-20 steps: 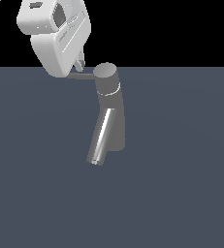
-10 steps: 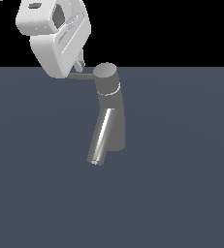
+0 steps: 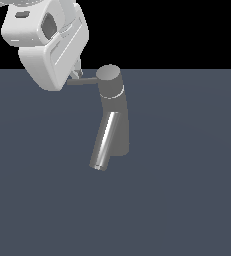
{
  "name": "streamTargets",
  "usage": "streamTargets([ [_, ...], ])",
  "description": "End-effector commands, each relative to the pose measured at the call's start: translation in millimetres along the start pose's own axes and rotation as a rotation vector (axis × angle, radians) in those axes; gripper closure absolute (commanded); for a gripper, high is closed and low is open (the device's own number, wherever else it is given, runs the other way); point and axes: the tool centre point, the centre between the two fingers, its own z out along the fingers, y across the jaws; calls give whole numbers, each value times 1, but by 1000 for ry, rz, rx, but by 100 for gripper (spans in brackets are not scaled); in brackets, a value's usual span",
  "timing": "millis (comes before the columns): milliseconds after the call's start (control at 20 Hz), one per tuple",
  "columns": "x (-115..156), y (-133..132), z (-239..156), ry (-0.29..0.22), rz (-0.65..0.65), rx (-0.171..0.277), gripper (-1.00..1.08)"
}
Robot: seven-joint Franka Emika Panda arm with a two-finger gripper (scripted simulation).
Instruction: Turn on the faucet by rotating a designated handle.
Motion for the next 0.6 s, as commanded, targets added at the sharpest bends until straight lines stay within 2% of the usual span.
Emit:
streamTargets([
  [0, 0, 15, 1, 5, -5, -9, 108],
  [300, -2, 40, 1, 5, -5, -9, 108],
  [400, -9, 34, -1, -7, -13, -2, 108],
  [550, -3, 40, -1, -6, -12, -3, 108],
])
